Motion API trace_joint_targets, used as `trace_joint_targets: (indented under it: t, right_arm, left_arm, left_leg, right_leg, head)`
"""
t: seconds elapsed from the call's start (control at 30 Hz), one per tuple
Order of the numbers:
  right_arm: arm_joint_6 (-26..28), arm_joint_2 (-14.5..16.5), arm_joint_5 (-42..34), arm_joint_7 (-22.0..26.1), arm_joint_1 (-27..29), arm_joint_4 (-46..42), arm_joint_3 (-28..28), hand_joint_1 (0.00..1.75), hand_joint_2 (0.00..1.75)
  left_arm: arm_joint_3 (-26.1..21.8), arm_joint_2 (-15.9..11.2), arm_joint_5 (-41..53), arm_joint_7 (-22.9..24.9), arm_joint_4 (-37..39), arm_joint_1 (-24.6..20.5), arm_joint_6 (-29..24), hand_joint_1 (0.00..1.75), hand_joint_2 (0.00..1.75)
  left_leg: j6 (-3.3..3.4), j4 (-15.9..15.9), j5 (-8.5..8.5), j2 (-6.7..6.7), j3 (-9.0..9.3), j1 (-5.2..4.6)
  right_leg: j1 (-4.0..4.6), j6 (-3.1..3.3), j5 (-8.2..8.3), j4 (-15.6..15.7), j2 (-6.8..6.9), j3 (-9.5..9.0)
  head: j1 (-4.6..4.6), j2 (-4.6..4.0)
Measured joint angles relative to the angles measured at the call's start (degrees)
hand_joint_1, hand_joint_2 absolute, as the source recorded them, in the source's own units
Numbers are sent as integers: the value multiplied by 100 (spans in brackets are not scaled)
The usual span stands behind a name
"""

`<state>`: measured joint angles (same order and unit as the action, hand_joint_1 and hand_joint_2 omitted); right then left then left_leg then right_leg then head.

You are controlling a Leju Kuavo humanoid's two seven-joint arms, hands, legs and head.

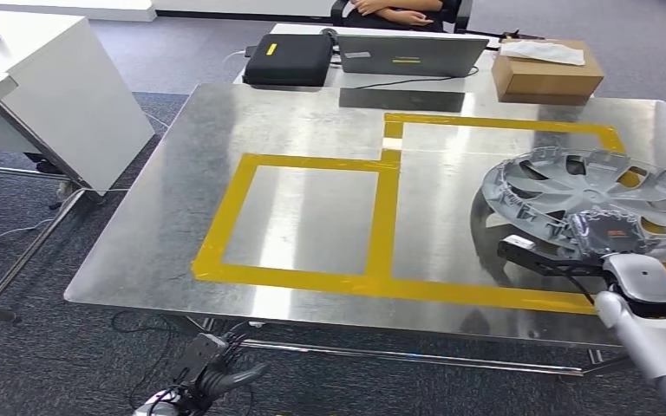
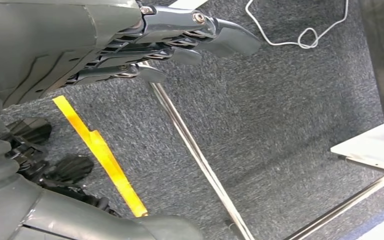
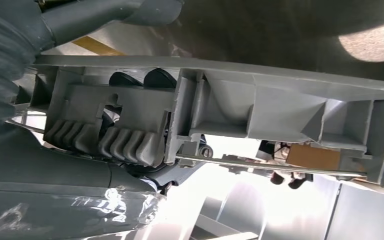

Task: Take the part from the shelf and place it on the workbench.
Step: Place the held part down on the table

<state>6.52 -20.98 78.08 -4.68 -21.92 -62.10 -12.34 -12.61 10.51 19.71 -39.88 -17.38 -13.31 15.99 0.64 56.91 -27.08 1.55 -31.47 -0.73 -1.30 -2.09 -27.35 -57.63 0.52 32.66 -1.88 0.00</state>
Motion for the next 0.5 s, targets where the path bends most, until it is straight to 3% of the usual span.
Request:
trace_joint_targets:
  t: [0.03, 0.17, 0.27, 0.4, 0.5]
  right_arm:
    - [1, 2, -1, 0, -2, 9, -8, 175, 175]
    - [3, 4, -9, 1, -5, 35, -37, 0, 0]
    - [6, 7, -29, 2, 0, 58, -69, 0, 0]
    - [51, 9, -100, -10, 47, 84, -99, 0, 0]
    - [157, 14, -260, 1, 107, 72, -71, 0, 0]
  left_arm:
    - [1, -1, 1, -1, 0, 0, -1, 0, 175]
    - [3, -4, 4, 1, 0, 0, -16, 0, 175]
    - [8, -4, 39, 4, 0, 0, -80, 0, 175]
    - [9, -5, 34, 18, 0, 1, -120, 0, 0]
    - [8, -8, 1, 58, 0, 2, -115, 0, 0]
  left_leg:
    - [0, 0, 0, 0, 0, 0]
    - [0, 0, 1, 0, 0, 0]
    - [0, 0, 2, 0, -1, 0]
    - [4, 1, 6, -2, -10, 0]
    - [4, 1, 7, -2, -13, 0]
  right_leg:
    - [0, -1, 1, 0, 0, 0]
    - [0, -2, 3, 0, 0, 1]
    - [0, -2, 3, 0, 0, 3]
    - [0, -2, 4, 0, 6, 11]
    - [0, -1, 5, 0, 5, 13]
  head:
    - [0, 0]
    - [0, 0]
    - [0, 0]
    - [-1, 0]
    - [-1, 0]
